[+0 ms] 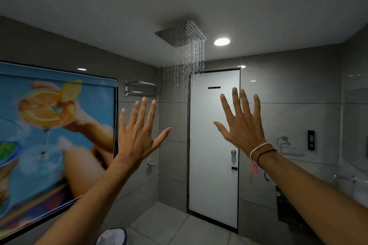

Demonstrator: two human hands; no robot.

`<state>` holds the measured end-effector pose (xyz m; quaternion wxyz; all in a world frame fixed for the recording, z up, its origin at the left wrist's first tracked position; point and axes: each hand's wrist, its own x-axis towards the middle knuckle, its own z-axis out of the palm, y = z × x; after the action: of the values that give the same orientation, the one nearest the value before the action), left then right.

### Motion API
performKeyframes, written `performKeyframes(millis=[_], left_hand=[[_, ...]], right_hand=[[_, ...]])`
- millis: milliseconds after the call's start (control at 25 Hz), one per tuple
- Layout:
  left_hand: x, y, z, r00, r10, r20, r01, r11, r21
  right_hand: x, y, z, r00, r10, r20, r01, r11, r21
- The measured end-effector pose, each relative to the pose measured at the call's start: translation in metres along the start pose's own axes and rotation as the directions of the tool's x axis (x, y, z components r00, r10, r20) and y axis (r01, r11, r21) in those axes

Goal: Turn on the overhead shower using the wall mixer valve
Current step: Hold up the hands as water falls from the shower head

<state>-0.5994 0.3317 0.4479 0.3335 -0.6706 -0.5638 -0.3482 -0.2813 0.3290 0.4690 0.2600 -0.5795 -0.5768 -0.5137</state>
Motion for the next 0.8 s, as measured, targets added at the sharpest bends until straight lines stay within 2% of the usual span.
performKeyframes(millis=[800], left_hand=[[0.001,0.007,0.012,1.0,0.015,-0.005,-0.015,1.0,0.0]], right_hand=[[-0.006,0.008,0.01,0.999,0.002,0.043,-0.002,1.0,-0.008]])
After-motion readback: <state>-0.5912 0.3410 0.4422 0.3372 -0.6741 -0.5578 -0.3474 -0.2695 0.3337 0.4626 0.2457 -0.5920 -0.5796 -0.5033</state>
